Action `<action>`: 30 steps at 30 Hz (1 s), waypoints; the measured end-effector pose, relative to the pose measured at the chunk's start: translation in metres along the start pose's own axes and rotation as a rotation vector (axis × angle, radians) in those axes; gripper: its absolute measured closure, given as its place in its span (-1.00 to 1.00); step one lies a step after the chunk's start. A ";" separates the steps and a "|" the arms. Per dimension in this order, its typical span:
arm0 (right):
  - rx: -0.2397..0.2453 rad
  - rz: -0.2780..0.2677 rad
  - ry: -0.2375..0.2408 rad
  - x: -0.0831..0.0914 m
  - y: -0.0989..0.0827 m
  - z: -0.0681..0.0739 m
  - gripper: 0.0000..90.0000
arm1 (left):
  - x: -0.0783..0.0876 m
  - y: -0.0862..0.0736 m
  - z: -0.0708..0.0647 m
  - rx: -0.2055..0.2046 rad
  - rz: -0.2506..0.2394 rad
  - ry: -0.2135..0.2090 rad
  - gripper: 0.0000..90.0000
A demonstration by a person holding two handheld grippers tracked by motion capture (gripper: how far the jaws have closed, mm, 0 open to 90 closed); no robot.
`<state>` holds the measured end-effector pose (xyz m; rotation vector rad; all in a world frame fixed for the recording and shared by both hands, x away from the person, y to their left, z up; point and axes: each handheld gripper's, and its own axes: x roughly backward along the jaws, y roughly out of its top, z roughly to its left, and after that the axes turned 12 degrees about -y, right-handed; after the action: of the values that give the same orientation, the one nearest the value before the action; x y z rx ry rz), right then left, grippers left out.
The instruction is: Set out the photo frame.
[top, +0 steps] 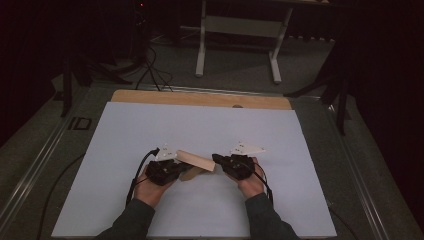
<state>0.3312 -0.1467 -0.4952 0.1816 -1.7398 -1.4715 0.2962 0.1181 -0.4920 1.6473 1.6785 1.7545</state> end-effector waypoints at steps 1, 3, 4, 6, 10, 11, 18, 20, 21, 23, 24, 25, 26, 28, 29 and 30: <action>0.002 0.003 0.000 0.000 0.000 0.001 0.99 | 0.000 0.000 0.000 0.001 -0.002 0.000 0.98; 0.011 0.005 -0.001 0.000 0.000 0.002 0.99 | 0.000 0.001 -0.001 0.000 -0.004 -0.001 0.98; 0.011 0.005 -0.001 0.000 0.000 0.002 0.99 | 0.000 0.001 -0.001 0.000 -0.004 -0.001 0.98; 0.016 0.006 -0.002 0.000 0.000 0.004 0.99 | 0.000 0.002 -0.001 0.001 -0.009 -0.003 0.98; 0.026 0.008 -0.001 0.001 0.000 0.006 0.99 | 0.001 0.003 -0.003 -0.004 -0.013 -0.010 0.98; 0.028 0.008 -0.001 0.001 0.000 0.006 0.99 | 0.001 0.004 -0.004 -0.004 -0.016 -0.015 0.98; 0.042 0.011 -0.001 0.002 0.000 0.009 0.99 | 0.001 0.006 -0.007 -0.005 -0.018 -0.028 0.99; 0.044 0.011 0.000 0.002 0.000 0.010 0.99 | 0.001 0.006 -0.007 -0.006 -0.018 -0.029 0.99; 0.045 0.011 0.000 0.002 0.000 0.010 0.99 | 0.000 0.006 -0.008 -0.007 -0.019 -0.031 0.99; 0.046 0.011 0.000 0.002 0.000 0.011 0.99 | 0.000 0.006 -0.007 -0.007 -0.017 -0.032 0.99; 0.046 0.011 0.000 0.002 0.000 0.011 0.99 | 0.000 0.005 -0.007 -0.007 -0.017 -0.033 0.99; 0.050 0.010 0.000 0.002 0.000 0.011 0.99 | -0.001 0.005 -0.008 -0.008 -0.015 -0.033 0.99; 0.050 0.011 0.000 0.003 0.000 0.011 0.99 | -0.001 0.005 -0.008 -0.008 -0.015 -0.033 0.99; 0.053 0.011 0.001 0.003 -0.001 0.012 0.99 | -0.001 0.005 -0.008 -0.010 -0.011 -0.034 0.99; 0.054 0.012 0.002 0.003 -0.001 0.012 0.99 | -0.002 0.005 -0.008 -0.009 -0.010 -0.034 0.99; 0.054 0.012 0.002 0.003 -0.001 0.012 0.99 | -0.002 0.005 -0.008 -0.009 -0.010 -0.034 0.99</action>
<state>0.3211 -0.1394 -0.4939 0.2006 -1.7771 -1.4167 0.2934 0.1109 -0.4865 1.6519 1.6586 1.7178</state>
